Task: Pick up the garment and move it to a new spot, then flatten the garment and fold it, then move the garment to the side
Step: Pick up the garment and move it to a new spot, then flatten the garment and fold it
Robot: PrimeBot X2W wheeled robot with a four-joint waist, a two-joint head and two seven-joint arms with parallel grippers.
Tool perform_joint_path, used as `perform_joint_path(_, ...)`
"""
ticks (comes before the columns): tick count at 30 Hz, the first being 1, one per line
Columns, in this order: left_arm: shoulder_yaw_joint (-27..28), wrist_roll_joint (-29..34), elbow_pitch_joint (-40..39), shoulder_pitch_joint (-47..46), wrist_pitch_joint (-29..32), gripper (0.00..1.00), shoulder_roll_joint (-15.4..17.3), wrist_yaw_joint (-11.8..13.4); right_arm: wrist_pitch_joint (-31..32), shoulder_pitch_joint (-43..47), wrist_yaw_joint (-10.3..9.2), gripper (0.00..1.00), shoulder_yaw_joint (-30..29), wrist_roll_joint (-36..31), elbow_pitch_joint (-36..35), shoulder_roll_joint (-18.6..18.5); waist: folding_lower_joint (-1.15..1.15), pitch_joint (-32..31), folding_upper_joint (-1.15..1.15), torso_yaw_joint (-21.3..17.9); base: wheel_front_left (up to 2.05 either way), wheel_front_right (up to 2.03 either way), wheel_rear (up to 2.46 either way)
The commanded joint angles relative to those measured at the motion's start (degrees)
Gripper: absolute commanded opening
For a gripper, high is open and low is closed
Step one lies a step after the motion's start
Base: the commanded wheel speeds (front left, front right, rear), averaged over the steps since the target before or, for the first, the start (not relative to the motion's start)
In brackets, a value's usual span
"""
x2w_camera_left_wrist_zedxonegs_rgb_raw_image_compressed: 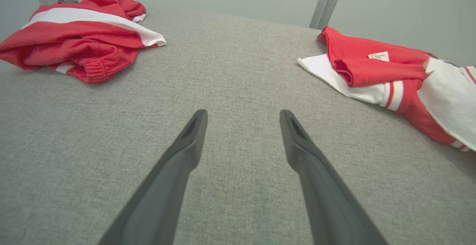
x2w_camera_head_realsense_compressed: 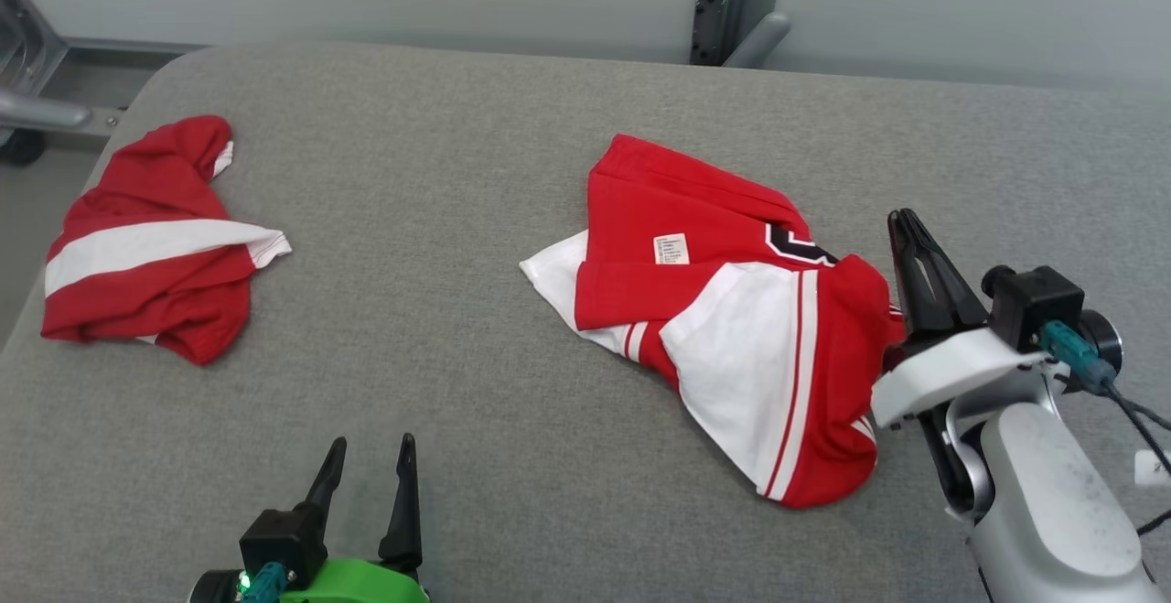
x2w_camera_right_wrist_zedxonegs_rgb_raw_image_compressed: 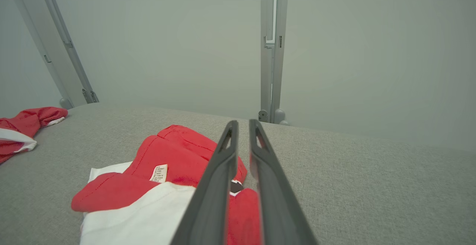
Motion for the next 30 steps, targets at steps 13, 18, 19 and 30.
perform_joint_path(13, 2.63, 1.23, -0.32, 2.24, -0.04, 1.00, 0.12, -0.61, -0.16, 18.55, -0.05, 1.00, -4.02, 0.10, -6.97, 3.25, 0.00, -5.54, 0.39, -12.65, 0.00, 0.00, 0.00)
perform_joint_path(18, 2.75, -0.15, -0.66, 1.80, -0.04, 1.00, 0.12, -1.11, -0.15, 20.27, -0.05, 1.00, -4.34, 0.33, -6.19, 3.74, 0.00, -4.80, 0.39, -13.84, 0.00, 0.00, 0.00)
perform_joint_path(19, 2.49, -0.55, -0.80, 1.58, -0.04, 1.00, 0.13, -1.51, -0.15, 20.08, -0.05, 1.00, -4.29, 0.32, -6.23, 3.79, 0.00, -4.52, 0.39, -13.92, 0.00, 0.00, 0.00)
perform_joint_path(30, -14.66, -19.15, 4.46, -5.18, -0.05, 1.00, 0.12, -5.43, -0.15, 15.01, -0.05, 1.00, -1.34, 0.68, -5.97, 3.78, 0.00, 0.63, 0.39, -16.44, 0.00, 0.00, 0.00)
